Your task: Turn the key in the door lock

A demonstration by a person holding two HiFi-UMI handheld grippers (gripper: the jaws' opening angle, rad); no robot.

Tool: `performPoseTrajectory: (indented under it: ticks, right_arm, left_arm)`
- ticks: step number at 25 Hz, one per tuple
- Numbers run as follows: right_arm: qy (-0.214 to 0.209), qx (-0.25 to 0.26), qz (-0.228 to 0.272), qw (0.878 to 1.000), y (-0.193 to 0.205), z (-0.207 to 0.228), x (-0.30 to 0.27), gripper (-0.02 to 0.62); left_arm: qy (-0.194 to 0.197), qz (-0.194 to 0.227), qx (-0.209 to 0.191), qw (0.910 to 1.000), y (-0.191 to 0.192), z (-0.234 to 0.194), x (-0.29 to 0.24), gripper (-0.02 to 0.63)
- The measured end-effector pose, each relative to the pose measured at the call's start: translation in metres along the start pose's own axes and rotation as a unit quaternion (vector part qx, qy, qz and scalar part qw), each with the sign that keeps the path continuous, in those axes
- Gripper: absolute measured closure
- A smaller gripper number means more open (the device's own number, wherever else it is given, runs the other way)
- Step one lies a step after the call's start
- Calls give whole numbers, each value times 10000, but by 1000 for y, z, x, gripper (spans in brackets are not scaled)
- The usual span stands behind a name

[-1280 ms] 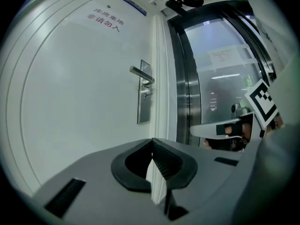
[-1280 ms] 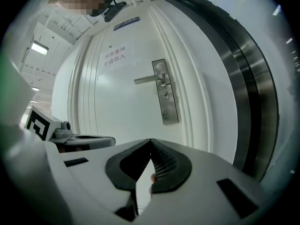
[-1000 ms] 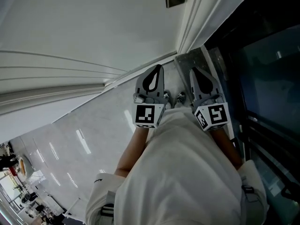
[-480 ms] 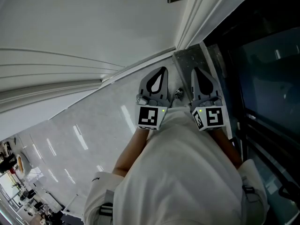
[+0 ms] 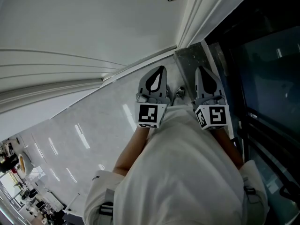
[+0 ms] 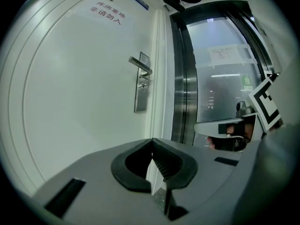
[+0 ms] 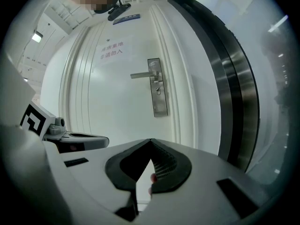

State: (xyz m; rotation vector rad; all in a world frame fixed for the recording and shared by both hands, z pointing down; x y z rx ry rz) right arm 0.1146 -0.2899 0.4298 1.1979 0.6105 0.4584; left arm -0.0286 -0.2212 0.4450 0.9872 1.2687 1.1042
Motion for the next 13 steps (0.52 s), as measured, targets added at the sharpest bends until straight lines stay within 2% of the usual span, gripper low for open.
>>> performPoseTrajectory:
  ticks: [13]
  right_arm:
    - [244, -100, -30, 9996, -1, 8, 3, 592]
  left_arm:
    - [83, -46, -64, 9999, -5, 1, -8, 597]
Point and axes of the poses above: the fingertips, and each gripper's own axes: x backward along the fingers, z to its right, y out of its underside, the point moved 5 cm from there along x, backward along the fingers, and after that the axes turned 9 degrees about -x, right-handed, at the moved point
